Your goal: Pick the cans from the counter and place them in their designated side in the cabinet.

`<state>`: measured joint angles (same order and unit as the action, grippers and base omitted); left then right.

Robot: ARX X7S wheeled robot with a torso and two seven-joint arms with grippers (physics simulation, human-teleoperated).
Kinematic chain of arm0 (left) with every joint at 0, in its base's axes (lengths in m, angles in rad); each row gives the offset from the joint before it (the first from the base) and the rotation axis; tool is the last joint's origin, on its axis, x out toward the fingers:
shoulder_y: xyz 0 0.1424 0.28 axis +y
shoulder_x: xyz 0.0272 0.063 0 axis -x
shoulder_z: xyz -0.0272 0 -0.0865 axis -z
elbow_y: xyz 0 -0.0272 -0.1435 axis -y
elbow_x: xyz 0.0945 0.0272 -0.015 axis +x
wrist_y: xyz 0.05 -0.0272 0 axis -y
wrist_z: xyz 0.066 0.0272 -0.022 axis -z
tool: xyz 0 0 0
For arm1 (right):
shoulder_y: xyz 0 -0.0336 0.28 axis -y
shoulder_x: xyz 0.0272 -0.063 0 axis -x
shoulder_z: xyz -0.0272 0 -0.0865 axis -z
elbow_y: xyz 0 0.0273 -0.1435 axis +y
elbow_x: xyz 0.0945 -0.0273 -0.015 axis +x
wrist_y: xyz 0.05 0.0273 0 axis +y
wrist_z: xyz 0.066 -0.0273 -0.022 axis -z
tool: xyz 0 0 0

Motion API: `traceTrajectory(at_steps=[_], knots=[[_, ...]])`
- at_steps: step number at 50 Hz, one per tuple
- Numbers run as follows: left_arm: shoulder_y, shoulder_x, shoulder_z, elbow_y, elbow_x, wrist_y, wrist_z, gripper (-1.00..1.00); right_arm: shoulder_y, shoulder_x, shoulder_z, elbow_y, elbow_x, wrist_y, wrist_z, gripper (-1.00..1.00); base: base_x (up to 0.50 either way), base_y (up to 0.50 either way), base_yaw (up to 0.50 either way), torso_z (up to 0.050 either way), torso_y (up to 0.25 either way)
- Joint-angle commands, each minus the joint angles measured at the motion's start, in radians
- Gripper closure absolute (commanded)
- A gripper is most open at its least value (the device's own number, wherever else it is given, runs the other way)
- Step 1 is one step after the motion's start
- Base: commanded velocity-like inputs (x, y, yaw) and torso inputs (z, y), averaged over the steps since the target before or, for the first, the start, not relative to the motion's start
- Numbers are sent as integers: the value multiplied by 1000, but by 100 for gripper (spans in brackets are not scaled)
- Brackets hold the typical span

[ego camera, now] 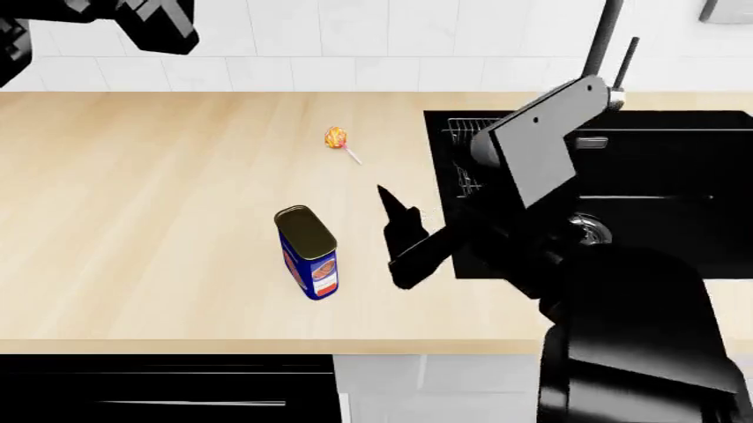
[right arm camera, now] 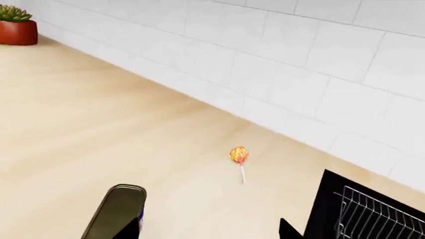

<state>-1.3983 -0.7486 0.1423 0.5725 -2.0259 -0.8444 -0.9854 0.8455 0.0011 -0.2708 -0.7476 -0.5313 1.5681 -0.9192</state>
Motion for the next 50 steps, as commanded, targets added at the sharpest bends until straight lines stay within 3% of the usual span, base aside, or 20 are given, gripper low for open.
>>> traceTrajectory(at_steps=[1,6,8,13,15,28,50], knots=[[23,-3,-2,-3,17,2,15,-100,-62,-1,-53,-37,339,3,313,-100,0,0,0,0,0],[29,1,-1,-6,28,2,26,-100,-31,1,-41,-23,546,3,495,-100,0,0,0,0,0],[28,-1,0,-5,26,2,24,-100,79,134,101,46,846,2,795,-100,0,0,0,0,0],[24,-5,3,-4,19,3,18,-100,132,160,123,104,1596,-19,1508,-100,0,84,0,0,0],[20,-5,6,-6,19,2,17,-100,126,166,113,108,1831,-35,1511,-100,0,94,0,0,0],[6,-2,19,-8,9,4,12,-100,105,137,-33,202,1684,-158,1465,-100,0,28,0,0,0],[25,-20,7,3,3,17,16,-100,107,45,-259,578,1412,-404,1428,-100,0,0,0,0,0]])
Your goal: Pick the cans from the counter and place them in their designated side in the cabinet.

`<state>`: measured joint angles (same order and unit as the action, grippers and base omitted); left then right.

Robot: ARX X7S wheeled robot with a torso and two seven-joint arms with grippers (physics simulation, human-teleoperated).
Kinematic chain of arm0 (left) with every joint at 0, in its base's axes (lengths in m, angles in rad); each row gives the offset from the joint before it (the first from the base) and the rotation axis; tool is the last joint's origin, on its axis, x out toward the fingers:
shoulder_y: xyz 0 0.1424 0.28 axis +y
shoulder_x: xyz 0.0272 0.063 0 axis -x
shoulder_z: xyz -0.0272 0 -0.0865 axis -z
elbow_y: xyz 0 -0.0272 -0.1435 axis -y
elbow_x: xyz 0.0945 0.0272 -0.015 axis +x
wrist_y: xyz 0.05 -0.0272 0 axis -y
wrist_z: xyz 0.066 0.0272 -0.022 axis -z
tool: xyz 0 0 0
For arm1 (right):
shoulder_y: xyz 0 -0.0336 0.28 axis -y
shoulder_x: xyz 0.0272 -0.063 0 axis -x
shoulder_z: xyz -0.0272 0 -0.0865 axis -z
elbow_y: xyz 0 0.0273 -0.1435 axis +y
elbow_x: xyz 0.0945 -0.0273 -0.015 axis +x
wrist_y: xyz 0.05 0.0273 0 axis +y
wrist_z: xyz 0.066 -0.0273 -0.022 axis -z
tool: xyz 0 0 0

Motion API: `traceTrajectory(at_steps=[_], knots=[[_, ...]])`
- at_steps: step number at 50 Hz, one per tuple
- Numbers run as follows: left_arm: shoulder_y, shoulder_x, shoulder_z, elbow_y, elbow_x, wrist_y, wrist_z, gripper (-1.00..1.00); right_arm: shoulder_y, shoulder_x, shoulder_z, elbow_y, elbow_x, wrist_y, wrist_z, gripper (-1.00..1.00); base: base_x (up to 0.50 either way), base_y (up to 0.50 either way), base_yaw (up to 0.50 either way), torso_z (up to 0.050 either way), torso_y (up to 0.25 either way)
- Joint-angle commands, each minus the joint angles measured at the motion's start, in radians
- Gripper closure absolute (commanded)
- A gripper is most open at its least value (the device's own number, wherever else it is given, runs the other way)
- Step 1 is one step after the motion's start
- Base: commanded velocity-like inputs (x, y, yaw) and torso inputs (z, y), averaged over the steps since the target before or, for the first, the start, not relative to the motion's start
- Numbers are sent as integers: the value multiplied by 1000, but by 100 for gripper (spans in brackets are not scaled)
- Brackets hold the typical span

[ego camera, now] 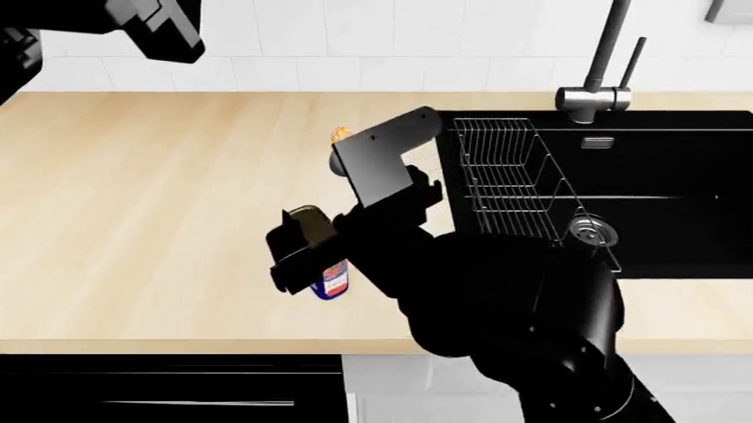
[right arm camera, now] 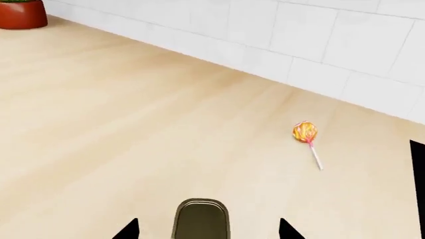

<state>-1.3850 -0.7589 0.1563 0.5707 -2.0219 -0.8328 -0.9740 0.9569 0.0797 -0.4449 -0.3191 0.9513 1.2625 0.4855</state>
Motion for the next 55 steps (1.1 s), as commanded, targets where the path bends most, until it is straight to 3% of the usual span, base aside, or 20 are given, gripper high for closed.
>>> traceTrajectory(at_steps=[1,36,37,55], knots=[[13,-10,-7,5,-1,6,5,-100,-10,-33,-90,156,-74,-105,24,-100,0,0,0,0,0],[39,5,-1,10,21,23,25,-100,-163,42,-182,122,-52,-154,69,-100,0,0,0,0,0],[40,6,-1,9,23,23,27,-100,-162,42,-182,124,-52,-156,68,100,0,0,0,0,0],[64,-10,-18,18,28,35,36,-100,-99,54,-110,46,34,-129,100,100,0,0,0,0,0]])
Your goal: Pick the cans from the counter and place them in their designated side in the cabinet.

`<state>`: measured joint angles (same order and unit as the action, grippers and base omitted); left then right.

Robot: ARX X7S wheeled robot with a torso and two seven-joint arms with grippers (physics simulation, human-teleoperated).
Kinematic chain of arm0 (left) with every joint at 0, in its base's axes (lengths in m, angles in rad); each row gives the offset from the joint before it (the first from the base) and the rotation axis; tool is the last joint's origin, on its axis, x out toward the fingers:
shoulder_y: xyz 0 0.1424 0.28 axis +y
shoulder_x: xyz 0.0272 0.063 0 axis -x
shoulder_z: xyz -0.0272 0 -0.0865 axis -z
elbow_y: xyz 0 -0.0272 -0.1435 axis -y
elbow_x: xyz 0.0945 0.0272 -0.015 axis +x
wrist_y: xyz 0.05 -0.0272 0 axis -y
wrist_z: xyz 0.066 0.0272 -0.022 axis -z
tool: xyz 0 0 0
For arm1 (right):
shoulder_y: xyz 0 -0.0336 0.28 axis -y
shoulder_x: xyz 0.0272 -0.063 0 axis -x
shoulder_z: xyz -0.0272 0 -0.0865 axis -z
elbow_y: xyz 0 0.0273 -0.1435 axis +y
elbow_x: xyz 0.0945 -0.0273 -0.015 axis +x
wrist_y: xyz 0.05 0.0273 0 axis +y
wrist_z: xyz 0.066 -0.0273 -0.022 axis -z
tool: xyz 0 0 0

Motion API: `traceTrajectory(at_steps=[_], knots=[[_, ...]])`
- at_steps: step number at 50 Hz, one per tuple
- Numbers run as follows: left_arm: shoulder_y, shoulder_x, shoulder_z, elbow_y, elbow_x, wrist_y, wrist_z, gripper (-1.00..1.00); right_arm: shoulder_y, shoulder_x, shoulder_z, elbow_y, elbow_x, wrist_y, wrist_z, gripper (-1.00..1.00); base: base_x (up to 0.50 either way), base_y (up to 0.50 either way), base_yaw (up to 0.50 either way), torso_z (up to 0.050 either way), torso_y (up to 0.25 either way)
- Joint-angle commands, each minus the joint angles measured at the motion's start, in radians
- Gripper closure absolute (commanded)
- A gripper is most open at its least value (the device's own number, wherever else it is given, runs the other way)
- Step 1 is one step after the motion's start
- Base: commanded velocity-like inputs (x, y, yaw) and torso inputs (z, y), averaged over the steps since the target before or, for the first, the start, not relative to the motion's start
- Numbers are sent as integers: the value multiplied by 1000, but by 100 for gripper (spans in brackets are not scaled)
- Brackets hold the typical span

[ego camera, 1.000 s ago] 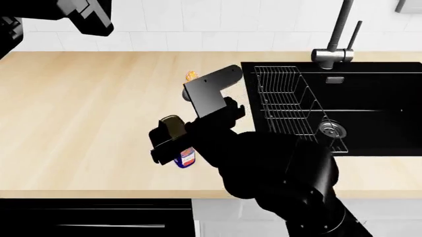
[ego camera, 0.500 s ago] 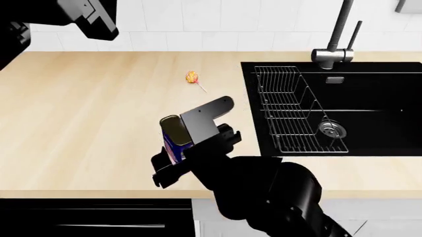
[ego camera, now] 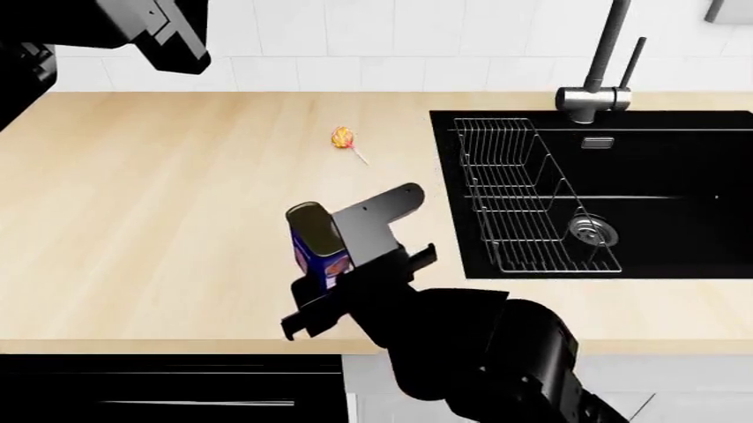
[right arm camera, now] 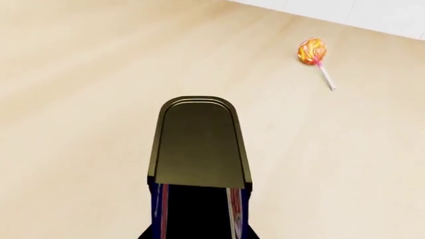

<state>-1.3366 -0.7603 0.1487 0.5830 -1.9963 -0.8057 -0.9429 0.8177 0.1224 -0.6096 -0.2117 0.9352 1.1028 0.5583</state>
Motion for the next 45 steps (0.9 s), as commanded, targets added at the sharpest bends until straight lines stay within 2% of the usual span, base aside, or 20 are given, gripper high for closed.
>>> traceTrajectory(at_steps=[1,14,24,33,40,45], knots=[[17,-9,-12,7,3,9,6,-100,51,13,69,-74,67,41,35,100,0,0,0,0,0],[104,7,-46,-8,85,26,89,-100,229,115,331,-213,409,212,167,100,0,0,0,0,0],[128,29,-43,-24,132,30,135,-100,350,209,449,-245,657,256,316,100,0,0,0,0,0],[172,32,-54,-24,155,41,162,-100,488,344,487,-252,929,234,498,100,0,0,0,2,0],[206,48,-46,-34,195,44,194,-100,643,433,483,-173,1069,206,546,100,0,0,0,0,0],[212,51,-44,-38,197,46,201,-100,795,464,465,-74,1104,218,524,100,0,0,0,0,0]])
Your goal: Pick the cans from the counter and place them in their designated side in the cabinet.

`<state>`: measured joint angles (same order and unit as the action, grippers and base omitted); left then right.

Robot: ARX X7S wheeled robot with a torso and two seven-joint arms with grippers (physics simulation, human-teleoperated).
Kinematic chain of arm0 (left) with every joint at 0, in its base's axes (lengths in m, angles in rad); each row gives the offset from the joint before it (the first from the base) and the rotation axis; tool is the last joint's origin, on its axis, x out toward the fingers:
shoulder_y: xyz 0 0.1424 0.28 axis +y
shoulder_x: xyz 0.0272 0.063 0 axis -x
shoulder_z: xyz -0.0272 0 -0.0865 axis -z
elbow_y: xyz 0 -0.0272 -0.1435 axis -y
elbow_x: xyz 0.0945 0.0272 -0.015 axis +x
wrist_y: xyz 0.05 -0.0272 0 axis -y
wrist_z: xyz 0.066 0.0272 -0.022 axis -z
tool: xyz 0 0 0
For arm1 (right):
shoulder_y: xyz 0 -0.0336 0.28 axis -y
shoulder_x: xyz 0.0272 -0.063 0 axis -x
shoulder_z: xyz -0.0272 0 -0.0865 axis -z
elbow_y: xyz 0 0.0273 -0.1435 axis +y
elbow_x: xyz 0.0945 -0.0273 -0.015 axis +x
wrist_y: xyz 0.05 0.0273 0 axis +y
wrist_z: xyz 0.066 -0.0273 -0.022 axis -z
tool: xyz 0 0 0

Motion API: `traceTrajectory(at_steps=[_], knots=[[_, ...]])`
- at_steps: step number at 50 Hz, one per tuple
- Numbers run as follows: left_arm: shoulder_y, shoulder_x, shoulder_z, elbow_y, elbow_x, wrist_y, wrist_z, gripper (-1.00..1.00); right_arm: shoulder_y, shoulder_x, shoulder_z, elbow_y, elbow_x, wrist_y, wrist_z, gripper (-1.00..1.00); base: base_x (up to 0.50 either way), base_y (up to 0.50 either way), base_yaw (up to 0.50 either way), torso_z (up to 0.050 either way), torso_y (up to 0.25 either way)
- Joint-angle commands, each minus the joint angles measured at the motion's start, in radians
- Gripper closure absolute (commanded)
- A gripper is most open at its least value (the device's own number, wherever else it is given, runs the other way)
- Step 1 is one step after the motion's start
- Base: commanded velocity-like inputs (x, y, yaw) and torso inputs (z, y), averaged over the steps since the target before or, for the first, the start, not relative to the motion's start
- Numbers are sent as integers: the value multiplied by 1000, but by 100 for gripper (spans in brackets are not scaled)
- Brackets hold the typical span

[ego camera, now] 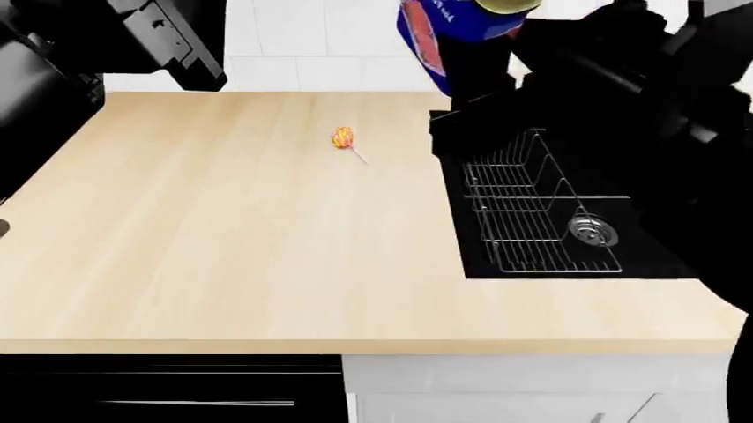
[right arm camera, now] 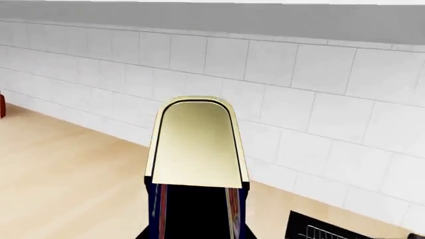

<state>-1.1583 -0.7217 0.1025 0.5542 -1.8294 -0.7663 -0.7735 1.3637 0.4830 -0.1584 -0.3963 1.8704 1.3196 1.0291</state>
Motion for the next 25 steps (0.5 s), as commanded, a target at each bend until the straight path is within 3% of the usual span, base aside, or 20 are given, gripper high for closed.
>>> traceTrajectory(at_steps=[1,13,23,25], knots=[[36,12,2,-9,30,7,32,-100,281,105,10,135,168,5,45,100,0,0,0,0,0],[49,16,0,-9,29,14,46,-100,616,55,-46,425,-153,76,-250,100,0,0,0,0,0],[32,22,10,-4,7,16,30,-100,979,-48,-323,903,-686,-135,-798,100,0,0,0,0,0],[22,24,15,-7,4,13,29,-100,992,-125,-217,969,-921,-96,-933,100,0,0,0,0,0]])
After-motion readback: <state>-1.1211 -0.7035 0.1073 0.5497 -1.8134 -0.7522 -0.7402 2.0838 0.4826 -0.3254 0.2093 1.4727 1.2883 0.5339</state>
